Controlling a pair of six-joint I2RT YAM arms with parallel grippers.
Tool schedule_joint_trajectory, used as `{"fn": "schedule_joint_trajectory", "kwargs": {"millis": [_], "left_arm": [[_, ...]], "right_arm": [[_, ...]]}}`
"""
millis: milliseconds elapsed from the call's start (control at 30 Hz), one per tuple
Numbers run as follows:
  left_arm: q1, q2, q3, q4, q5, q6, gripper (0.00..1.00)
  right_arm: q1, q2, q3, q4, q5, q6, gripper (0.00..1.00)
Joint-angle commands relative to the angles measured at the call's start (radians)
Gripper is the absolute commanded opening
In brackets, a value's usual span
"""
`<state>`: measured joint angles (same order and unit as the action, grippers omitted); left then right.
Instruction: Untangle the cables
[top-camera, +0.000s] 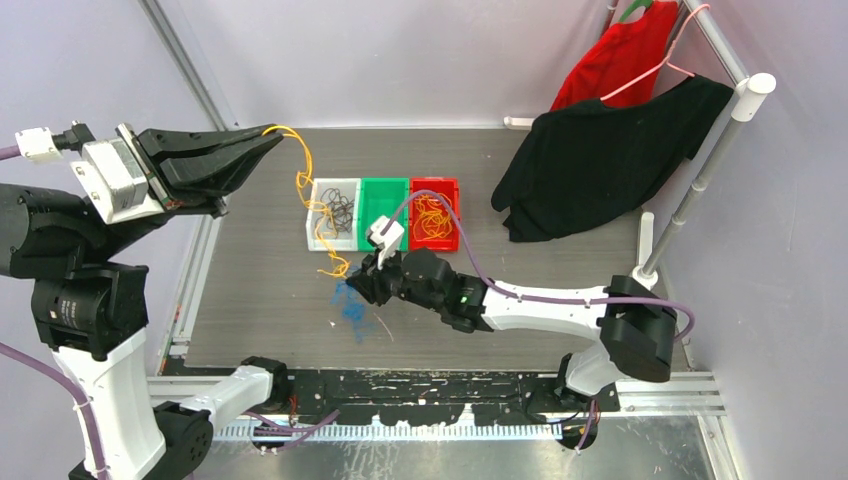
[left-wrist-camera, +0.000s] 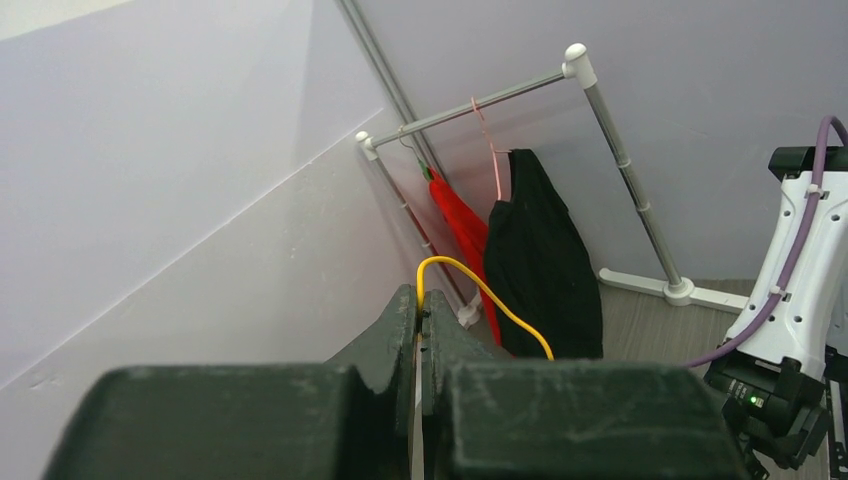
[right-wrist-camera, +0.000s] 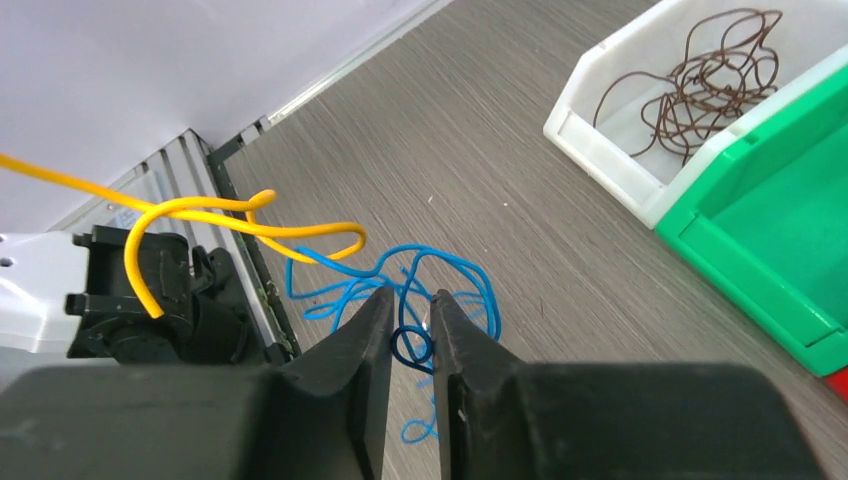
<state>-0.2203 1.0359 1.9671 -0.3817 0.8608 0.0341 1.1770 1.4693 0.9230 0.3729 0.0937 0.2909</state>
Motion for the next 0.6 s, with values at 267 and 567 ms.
{"fn": "schedule_joint_trajectory", "kwargs": {"millis": [267,567], "left_arm": [[-0.002,0.031,0.100,0.094,-0.045,0.004,0.00],[-0.002,0.045,0.148,0.172,-0.146,0.076,0.00]], "right_arm": [[0.006,0.047,-0.090,0.153,0.072,0.112,0.01],[0.005,0.095,-0.180,0.144,0.194,0.184,0.01]]}}
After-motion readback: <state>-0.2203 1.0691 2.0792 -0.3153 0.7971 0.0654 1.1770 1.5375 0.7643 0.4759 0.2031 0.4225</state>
